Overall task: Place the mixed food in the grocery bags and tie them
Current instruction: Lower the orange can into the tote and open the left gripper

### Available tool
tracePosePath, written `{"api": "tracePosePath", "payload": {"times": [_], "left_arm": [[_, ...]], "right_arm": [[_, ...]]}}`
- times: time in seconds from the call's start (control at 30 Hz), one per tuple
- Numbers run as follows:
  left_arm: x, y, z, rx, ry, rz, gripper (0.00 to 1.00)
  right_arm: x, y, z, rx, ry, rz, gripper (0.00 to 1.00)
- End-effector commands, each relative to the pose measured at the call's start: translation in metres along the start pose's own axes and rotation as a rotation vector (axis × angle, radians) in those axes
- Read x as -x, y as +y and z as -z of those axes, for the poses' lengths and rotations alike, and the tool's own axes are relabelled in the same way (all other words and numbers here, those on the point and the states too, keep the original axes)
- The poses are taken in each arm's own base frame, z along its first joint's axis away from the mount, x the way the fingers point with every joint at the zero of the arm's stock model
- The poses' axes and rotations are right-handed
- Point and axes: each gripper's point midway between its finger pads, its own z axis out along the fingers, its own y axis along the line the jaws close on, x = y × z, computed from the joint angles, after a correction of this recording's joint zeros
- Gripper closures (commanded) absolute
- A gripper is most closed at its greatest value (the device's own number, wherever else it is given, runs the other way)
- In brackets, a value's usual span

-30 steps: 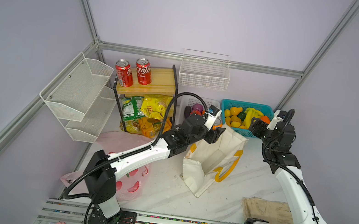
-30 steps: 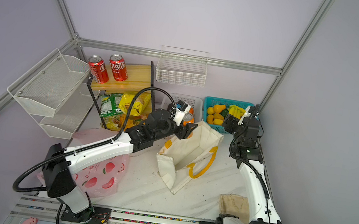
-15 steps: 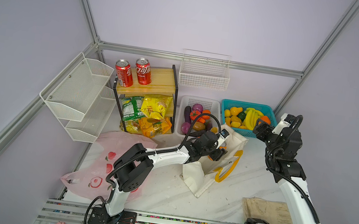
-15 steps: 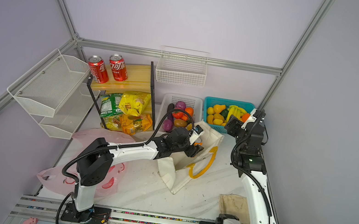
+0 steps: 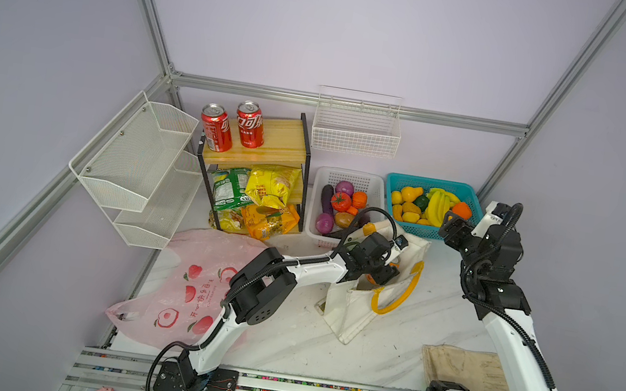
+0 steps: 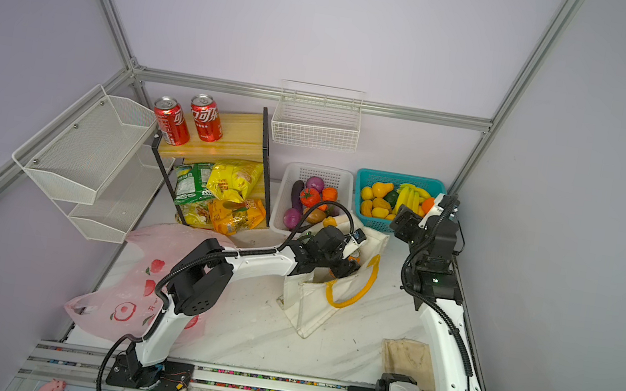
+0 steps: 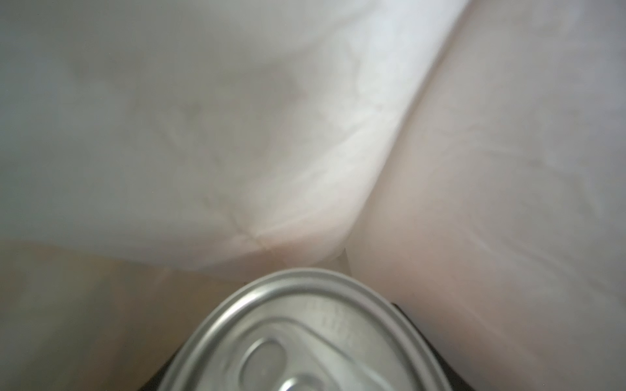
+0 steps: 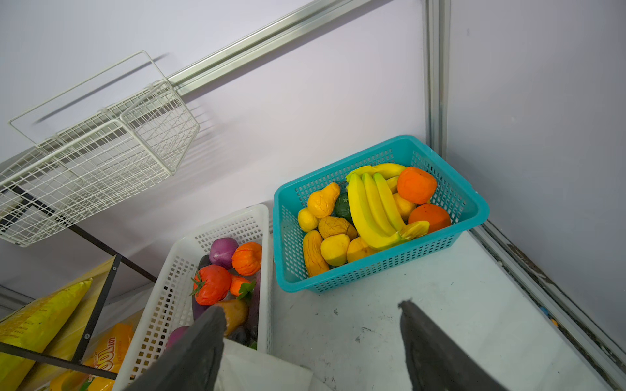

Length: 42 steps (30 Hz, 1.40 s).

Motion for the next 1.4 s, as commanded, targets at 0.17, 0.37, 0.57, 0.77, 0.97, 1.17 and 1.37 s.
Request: {"api": "tracePosePath", "payload": {"times": [0.17, 0.37, 0.57, 0.77, 0.97, 1.17, 1.37], "left_arm": [[0.114, -0.005, 0.031, -0.046, -0.226, -0.104, 0.49], [0.096, -0.013, 0.027, -0.102, -0.178, -0.032, 0.50], [0.068, -0.018, 0.007, -0.113, -0.123, -0.059, 0.50], [0.054, -0.022, -0.008, -0.140, -0.103, -0.097, 0.47], [0.051, -0.022, -0.016, -0.149, -0.119, -0.109, 0.43], [0.048, -0.020, -0.023, -0.133, -0.133, -0.111, 0.36], [0.060, -0.019, -0.007, -0.118, -0.178, -0.115, 0.22]], "right_arm": [[0.002, -0.004, 0.005, -0.011, -0.022, 0.011, 0.17], [0.001, -0.005, 0.004, -0.012, -0.023, 0.014, 0.17], [0.000, -0.004, 0.003, -0.006, -0.020, 0.014, 0.17], [-0.003, -0.004, 0.004, -0.002, -0.014, 0.011, 0.17], [-0.004, -0.004, 0.004, 0.004, -0.009, 0.009, 0.17], [-0.005, -0.002, 0.004, 0.012, -0.006, 0.008, 0.17], [-0.003, -0.001, 0.005, 0.019, -0.011, 0.011, 0.17]]}}
